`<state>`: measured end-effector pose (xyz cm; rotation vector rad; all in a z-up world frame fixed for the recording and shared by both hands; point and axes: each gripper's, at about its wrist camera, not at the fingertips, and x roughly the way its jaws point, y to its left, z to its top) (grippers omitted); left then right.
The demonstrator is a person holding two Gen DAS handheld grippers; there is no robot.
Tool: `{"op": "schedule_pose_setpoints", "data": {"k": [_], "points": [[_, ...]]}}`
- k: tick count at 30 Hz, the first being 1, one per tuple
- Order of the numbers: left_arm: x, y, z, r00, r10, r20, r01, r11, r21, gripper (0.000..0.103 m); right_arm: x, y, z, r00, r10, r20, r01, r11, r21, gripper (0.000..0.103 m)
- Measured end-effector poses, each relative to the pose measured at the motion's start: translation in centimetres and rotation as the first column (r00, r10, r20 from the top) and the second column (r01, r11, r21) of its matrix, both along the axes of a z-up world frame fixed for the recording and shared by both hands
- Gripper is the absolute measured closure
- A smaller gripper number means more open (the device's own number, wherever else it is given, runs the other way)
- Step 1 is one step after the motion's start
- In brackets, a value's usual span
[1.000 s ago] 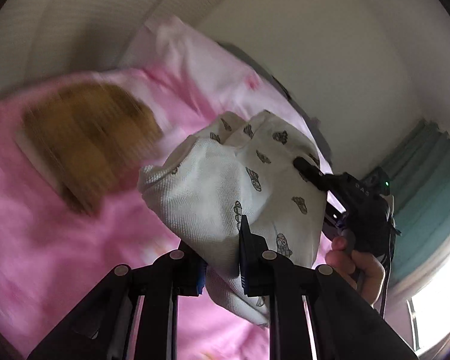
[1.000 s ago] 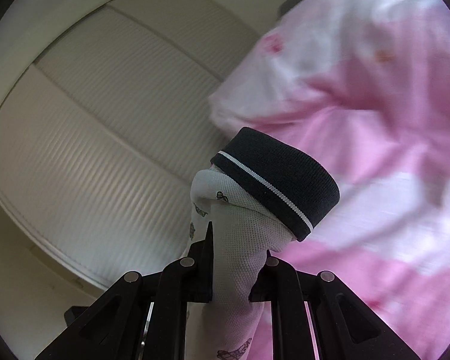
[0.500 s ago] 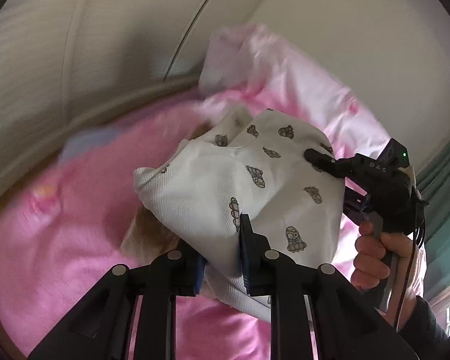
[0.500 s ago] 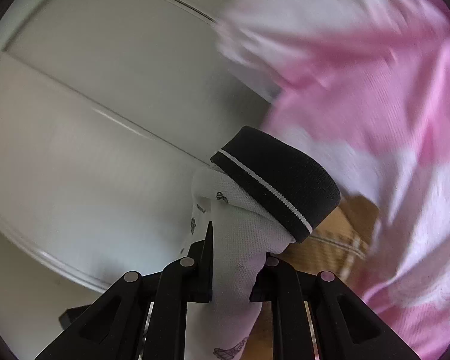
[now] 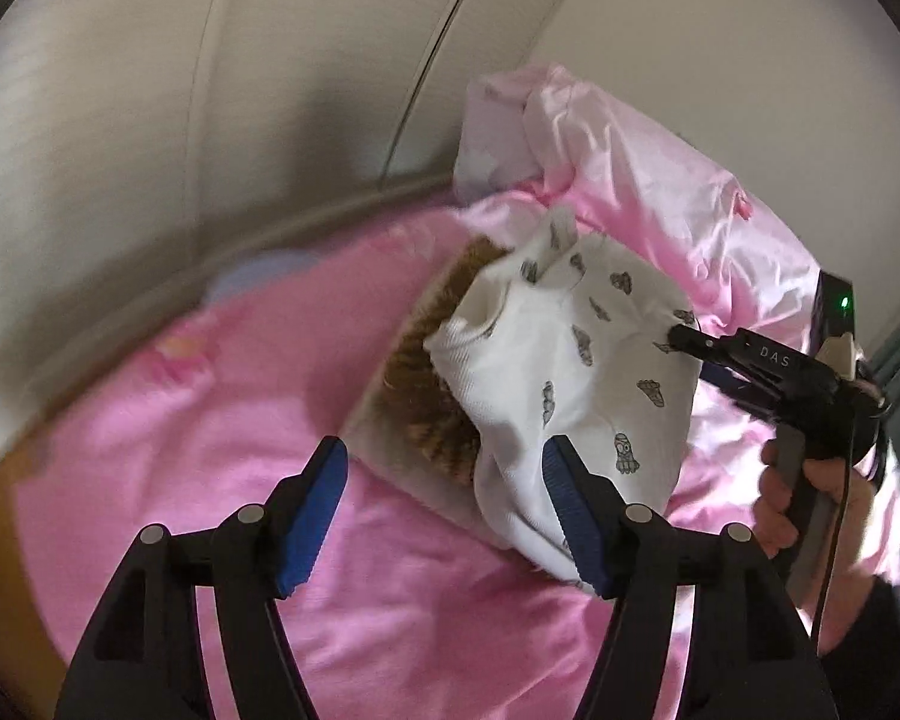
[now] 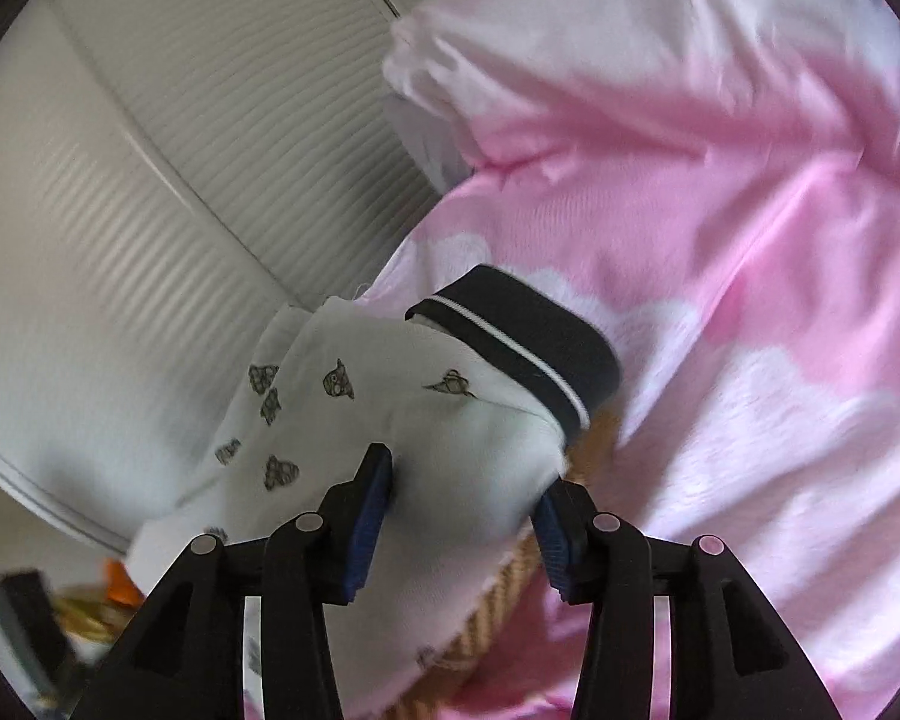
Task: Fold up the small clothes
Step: 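Open both tools and withdraw them from the basket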
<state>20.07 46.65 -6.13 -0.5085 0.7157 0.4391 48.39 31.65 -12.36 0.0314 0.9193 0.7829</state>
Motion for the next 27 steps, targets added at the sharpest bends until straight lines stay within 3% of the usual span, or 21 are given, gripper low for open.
{"op": "schedule_pose_setpoints", "data": {"k": [2, 5, 7, 11, 16, 18, 23, 27], "points": [[-0.4, -1.5, 1.4, 1.000, -0.019, -0.011, 0.020, 0.993, 0.120, 0.037, -1.7, -1.0, 1.1, 0.996, -0.023, 0.087, 0.027, 0.999, -0.041, 0.057], [-0.4, -3.8, 3.1, 0.998, -0.051, -0.035, 0.058, 0.970, 0.238, 0.037, -5.0, -4.0, 2.7, 0.984, -0.050, 0.169, 0.060, 0.997, -0.055, 0.056], [-1.2, -5.6, 4.3, 0.996, -0.078, -0.030, 0.083, 0.955, 0.284, 0.036, -7.6, -6.4, 3.8, 0.976, -0.069, 0.208, 0.080, 0.996, -0.043, 0.056], [-3.4, -11.3, 6.2, 0.989, -0.140, -0.043, 0.146, 0.918, 0.368, 0.035, -15.1, -13.0, 5.9, 0.930, -0.166, 0.329, 0.198, 0.978, -0.066, 0.056], [-7.3, -19.8, 6.8, 0.965, -0.257, -0.056, 0.259, 0.896, 0.361, 0.022, -24.3, -23.5, 8.2, 0.885, -0.255, 0.389, 0.305, 0.950, -0.070, 0.055], [-8.9, -22.6, 6.7, 0.955, -0.291, -0.052, 0.291, 0.894, 0.341, 0.020, -28.5, -28.6, 9.3, 0.864, -0.301, 0.404, 0.358, 0.931, -0.073, 0.043], [-12.3, -31.1, 6.8, 0.925, -0.376, -0.060, 0.375, 0.874, 0.310, 0.018, -36.4, -38.1, 11.5, 0.799, -0.388, 0.460, 0.474, 0.877, -0.082, 0.042], [-14.9, -37.0, 7.9, 0.906, -0.423, -0.031, 0.408, 0.850, 0.334, 0.011, -41.5, -43.6, 13.0, 0.745, -0.439, 0.502, 0.546, 0.834, -0.081, 0.030]]}}
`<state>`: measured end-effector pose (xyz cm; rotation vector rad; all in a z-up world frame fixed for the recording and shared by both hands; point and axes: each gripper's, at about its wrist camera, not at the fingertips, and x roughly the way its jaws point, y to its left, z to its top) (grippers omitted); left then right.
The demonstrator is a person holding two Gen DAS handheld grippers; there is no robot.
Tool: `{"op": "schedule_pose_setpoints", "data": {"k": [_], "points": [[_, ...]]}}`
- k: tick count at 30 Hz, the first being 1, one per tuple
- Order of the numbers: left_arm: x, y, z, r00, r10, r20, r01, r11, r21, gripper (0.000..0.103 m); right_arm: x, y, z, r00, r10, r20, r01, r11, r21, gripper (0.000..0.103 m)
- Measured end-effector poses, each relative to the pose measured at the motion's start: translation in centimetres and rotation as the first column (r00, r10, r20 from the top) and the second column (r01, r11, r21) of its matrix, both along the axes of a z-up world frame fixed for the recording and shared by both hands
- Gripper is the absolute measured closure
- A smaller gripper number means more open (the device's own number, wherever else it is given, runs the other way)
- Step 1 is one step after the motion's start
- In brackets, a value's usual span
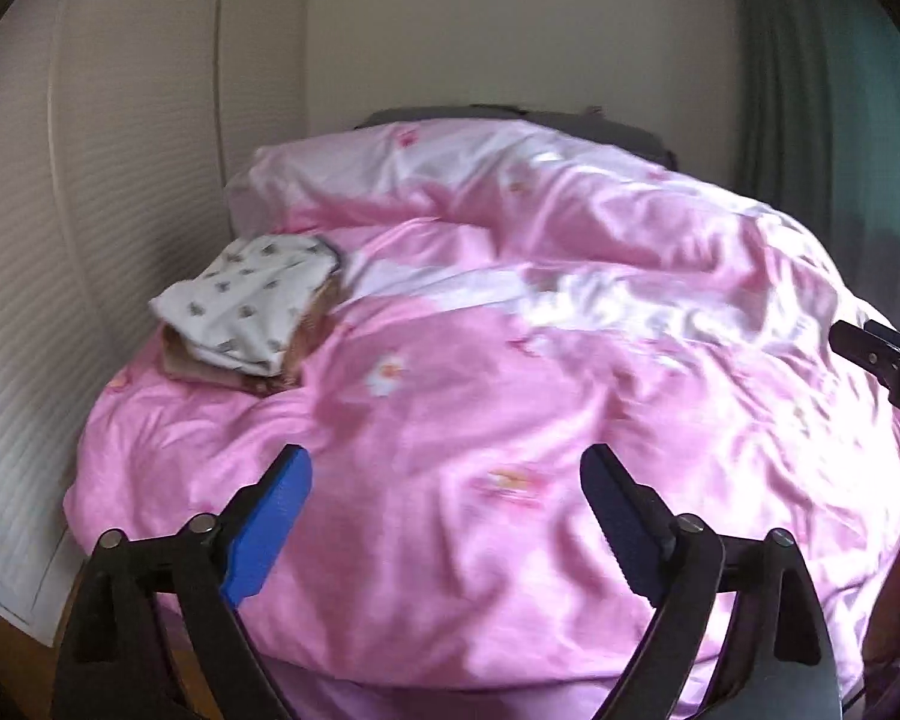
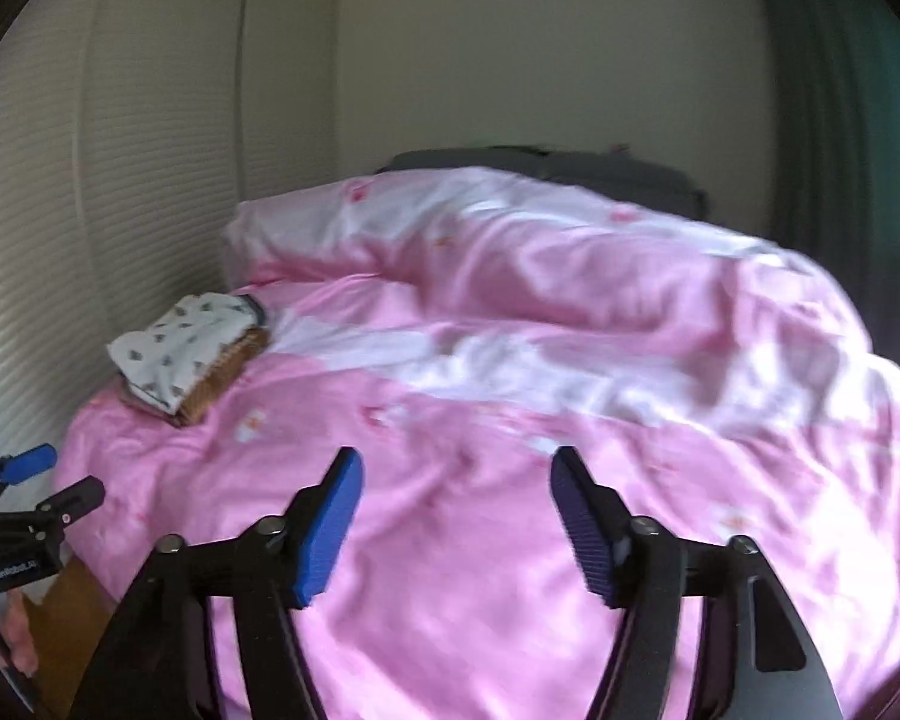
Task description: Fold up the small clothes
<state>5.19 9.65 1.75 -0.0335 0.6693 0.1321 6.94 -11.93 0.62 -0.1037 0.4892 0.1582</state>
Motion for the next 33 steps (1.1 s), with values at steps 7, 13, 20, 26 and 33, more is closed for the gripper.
{"op": "schedule_pose_setpoints", "data": {"k": [7, 13, 20, 26, 33], "points": [[-2.6, -8.2, 2.5, 0.995, -0.080, 0.057, 0.077, 0.996, 0.046, 0.004, -6.6, -5.8, 1.2, 0.995, -0.095, 0.039, 0.095, 0.995, -0.003, 0.027], [-4.9, -11.5, 3.5, 0.991, -0.088, 0.098, 0.079, 0.993, 0.086, 0.002, -10.1, -7.6, 1.2, 0.988, -0.139, 0.073, 0.141, 0.990, -0.014, 0.021], [-6.4, -12.1, 3.5, 0.991, -0.051, 0.124, 0.041, 0.996, 0.084, 0.000, -12.3, -9.2, 0.7, 0.977, -0.198, 0.074, 0.198, 0.980, 0.000, 0.020], [-6.6, -12.4, 2.8, 0.992, -0.074, 0.105, 0.065, 0.994, 0.083, 0.000, -13.3, -10.6, 0.0, 0.966, -0.248, 0.076, 0.246, 0.969, 0.028, 0.015], [-6.6, -12.6, 2.4, 0.993, -0.086, 0.086, 0.079, 0.994, 0.077, 0.000, -13.1, -10.2, -0.3, 0.972, -0.226, 0.070, 0.226, 0.974, 0.006, 0.015]]}}
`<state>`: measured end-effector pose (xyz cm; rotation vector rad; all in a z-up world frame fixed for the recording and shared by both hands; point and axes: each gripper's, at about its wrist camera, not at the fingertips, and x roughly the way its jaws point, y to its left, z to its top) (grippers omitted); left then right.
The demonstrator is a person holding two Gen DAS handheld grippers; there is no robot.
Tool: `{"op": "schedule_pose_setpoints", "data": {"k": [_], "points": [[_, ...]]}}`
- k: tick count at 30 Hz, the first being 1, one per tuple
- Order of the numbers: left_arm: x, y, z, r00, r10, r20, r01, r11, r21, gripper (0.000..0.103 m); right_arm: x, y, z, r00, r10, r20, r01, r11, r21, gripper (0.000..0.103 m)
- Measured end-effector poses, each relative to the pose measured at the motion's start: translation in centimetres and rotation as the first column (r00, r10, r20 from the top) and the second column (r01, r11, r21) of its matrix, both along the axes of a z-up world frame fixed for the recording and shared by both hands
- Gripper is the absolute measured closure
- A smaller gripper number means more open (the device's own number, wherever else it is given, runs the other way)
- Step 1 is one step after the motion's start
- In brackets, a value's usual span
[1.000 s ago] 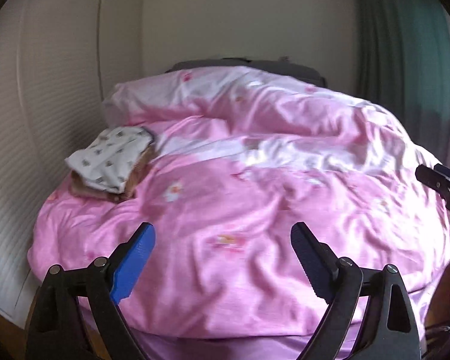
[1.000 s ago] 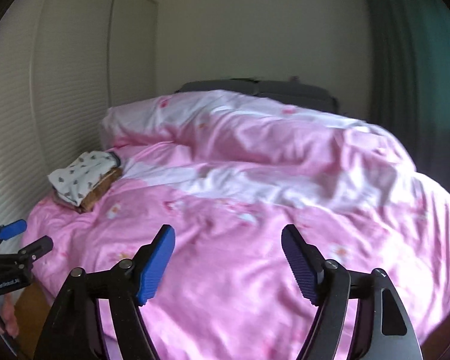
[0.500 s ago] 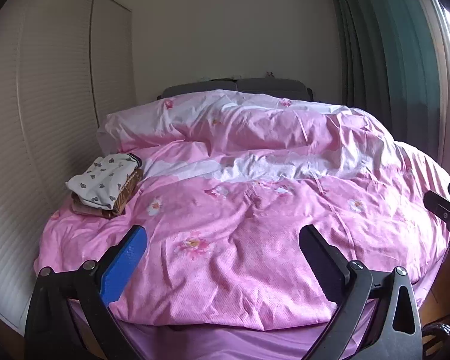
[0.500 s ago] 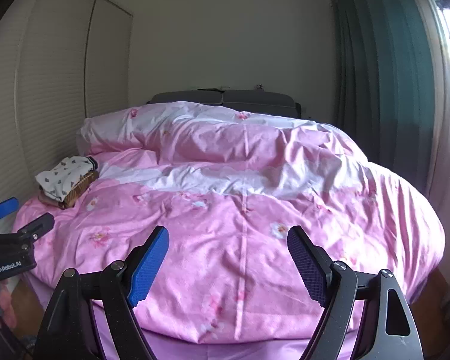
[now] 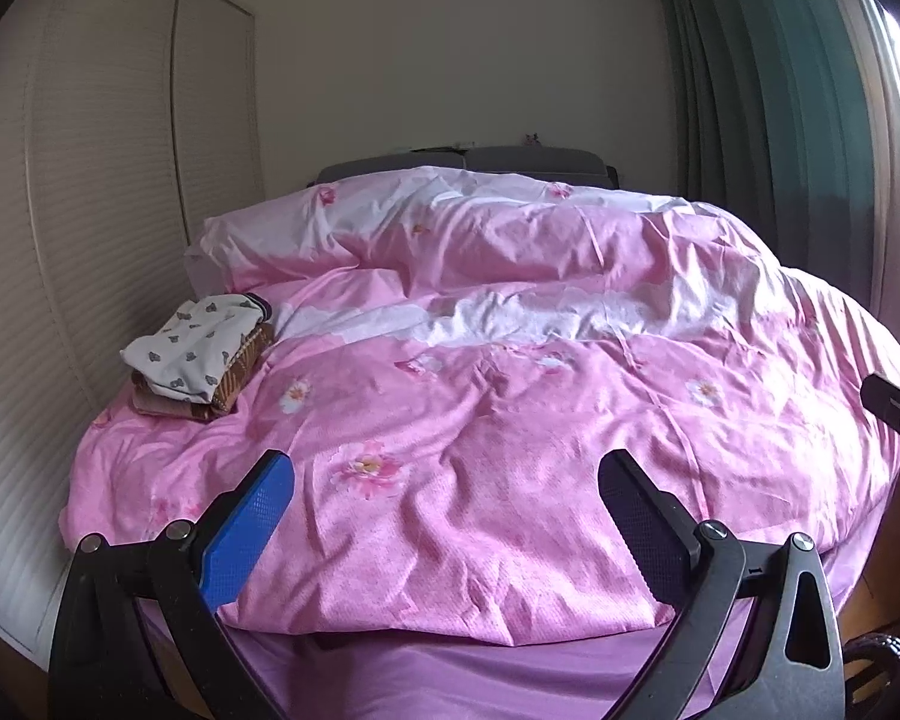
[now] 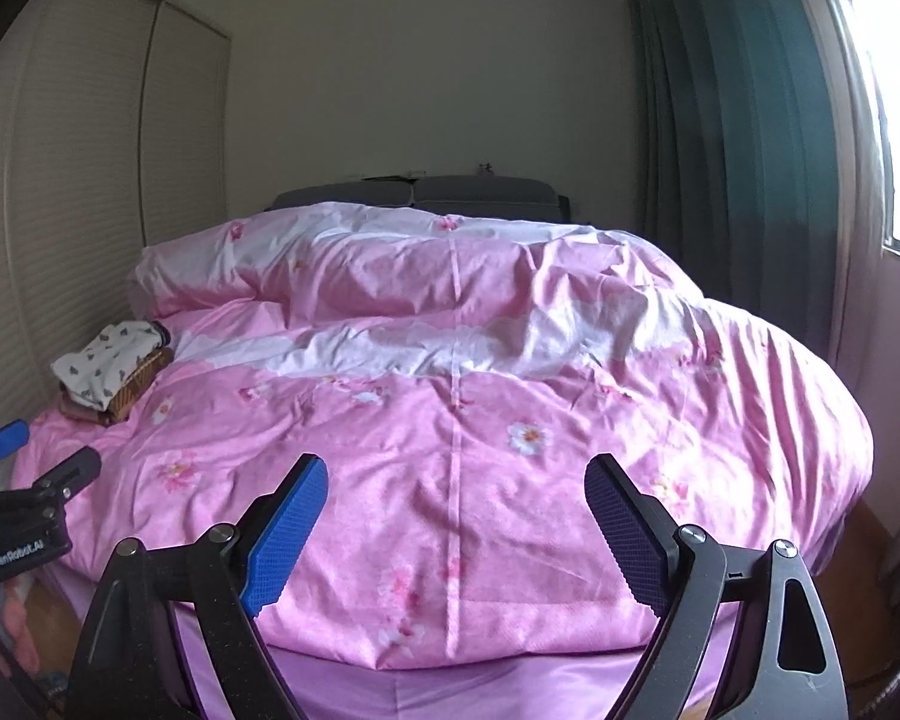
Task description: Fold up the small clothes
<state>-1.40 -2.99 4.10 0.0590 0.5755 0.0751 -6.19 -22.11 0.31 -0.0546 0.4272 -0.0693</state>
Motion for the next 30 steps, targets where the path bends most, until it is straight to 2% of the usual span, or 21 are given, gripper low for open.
{"op": "schedule_pose_setpoints", "data": {"k": [30], "points": [[0.06, 0.25, 0.13, 1.000, 0.023, 0.012, -0.023, 1.000, -0.017, 0.000, 0.07, -0.01, -0.01, 1.000, 0.008, 0.001, -0.008, 1.000, -0.009, 0.015]]}}
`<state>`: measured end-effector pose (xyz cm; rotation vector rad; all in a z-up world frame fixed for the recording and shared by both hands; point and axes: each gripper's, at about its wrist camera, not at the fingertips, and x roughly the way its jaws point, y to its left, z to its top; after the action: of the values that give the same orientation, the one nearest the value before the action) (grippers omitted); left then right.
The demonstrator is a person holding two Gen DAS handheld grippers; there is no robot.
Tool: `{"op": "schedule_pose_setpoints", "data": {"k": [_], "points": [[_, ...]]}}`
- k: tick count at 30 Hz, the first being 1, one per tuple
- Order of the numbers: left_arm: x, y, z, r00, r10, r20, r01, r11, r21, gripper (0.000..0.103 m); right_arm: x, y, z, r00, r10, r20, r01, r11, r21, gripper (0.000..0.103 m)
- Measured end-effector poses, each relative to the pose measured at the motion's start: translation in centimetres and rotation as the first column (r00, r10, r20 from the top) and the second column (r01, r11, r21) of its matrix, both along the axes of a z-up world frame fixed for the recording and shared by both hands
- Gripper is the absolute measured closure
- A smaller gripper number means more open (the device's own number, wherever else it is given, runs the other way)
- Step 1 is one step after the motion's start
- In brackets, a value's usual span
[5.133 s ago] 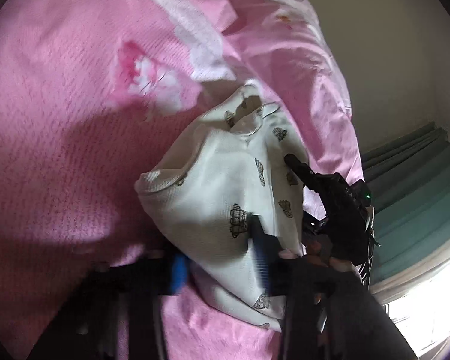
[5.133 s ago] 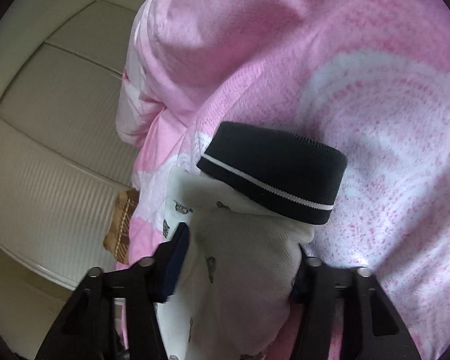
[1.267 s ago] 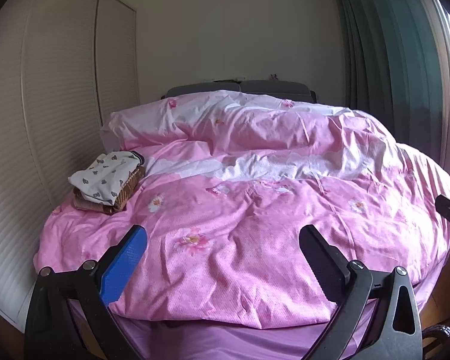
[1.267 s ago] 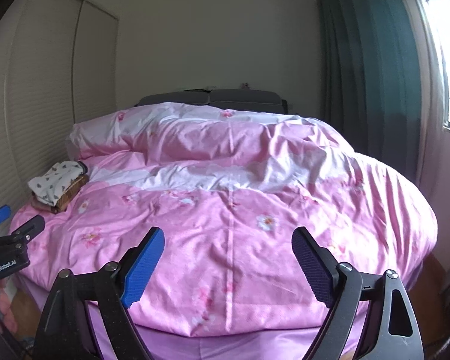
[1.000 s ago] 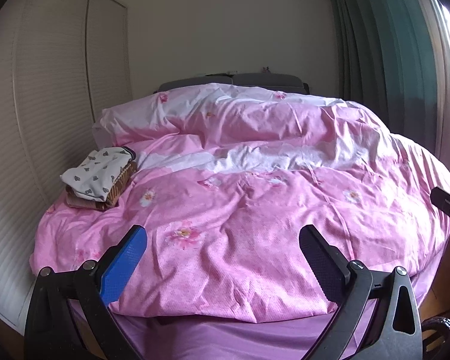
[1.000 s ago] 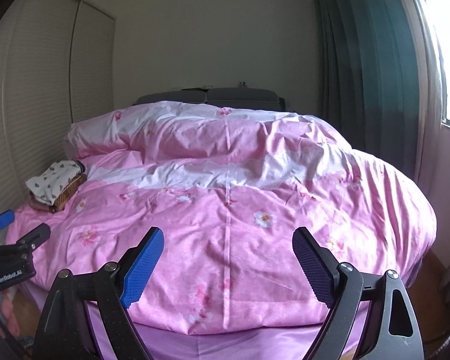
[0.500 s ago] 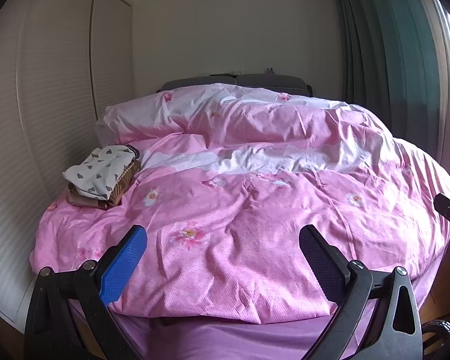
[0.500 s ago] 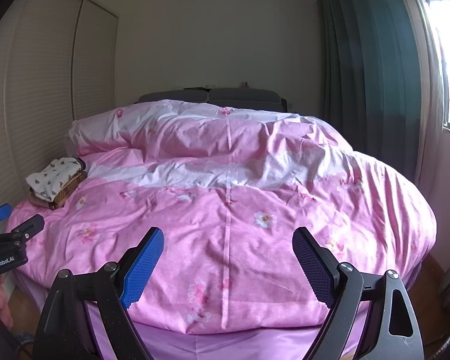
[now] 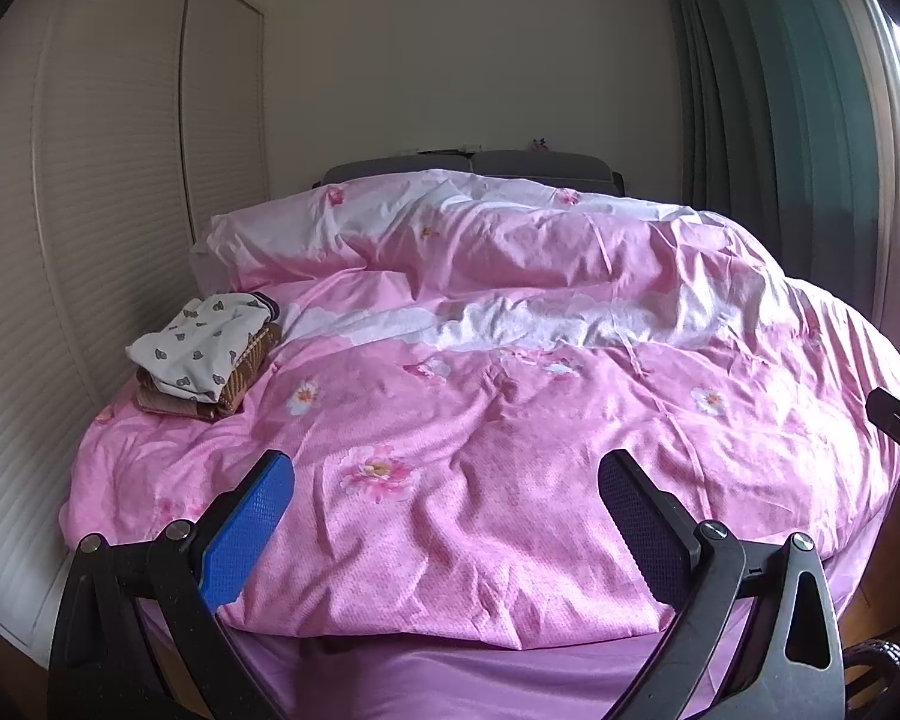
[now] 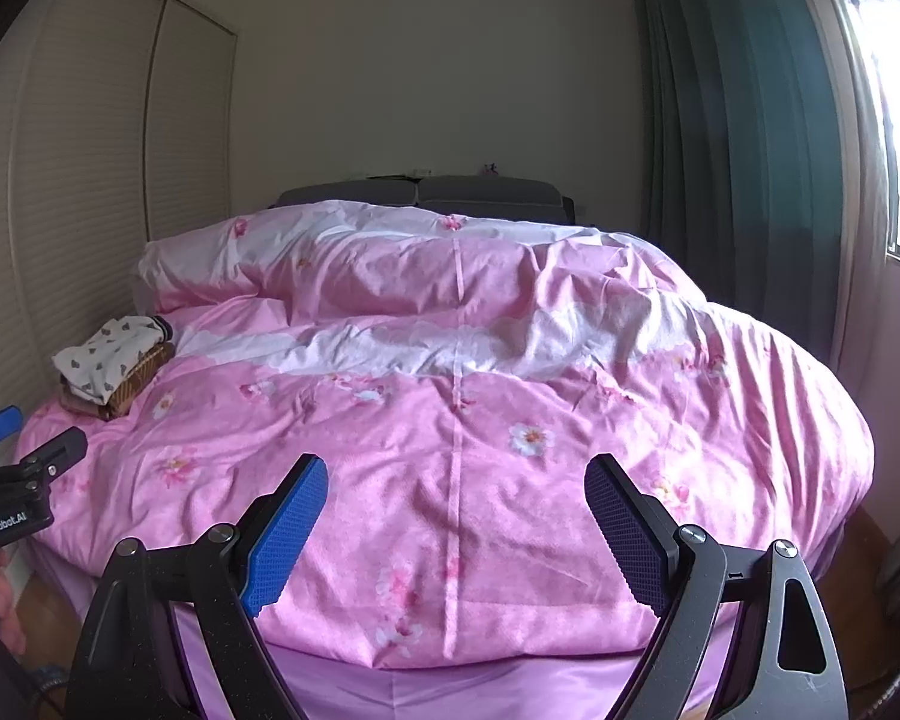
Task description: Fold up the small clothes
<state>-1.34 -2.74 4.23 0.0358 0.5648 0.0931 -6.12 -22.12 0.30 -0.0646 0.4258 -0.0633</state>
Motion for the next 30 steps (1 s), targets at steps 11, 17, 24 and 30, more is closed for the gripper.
{"op": "schedule_pose_setpoints", "data": {"k": [11, 17, 24, 30], "points": [[0.03, -0.04, -0.13, 1.000, -0.002, -0.003, 0.002, 1.000, 0.006, 0.000, -0.10, 0.07, -0.03, 1.000, 0.000, 0.002, 0.000, 1.000, 0.002, 0.015], [0.00, 0.25, -0.33, 1.000, 0.003, -0.004, -0.003, 1.000, 0.008, 0.000, 0.01, 0.06, 0.03, 1.000, -0.001, 0.002, 0.001, 1.000, -0.001, 0.015], [0.00, 0.63, -0.59, 1.000, -0.025, -0.016, 0.025, 1.000, -0.002, 0.000, -0.03, 0.17, 0.01, 1.000, -0.004, 0.002, 0.004, 1.000, 0.001, 0.015], [0.03, 0.54, -0.70, 0.999, -0.035, -0.023, 0.035, 0.999, -0.002, 0.000, -0.07, 0.24, 0.00, 1.000, -0.005, 0.003, 0.005, 1.000, 0.000, 0.015]]}}
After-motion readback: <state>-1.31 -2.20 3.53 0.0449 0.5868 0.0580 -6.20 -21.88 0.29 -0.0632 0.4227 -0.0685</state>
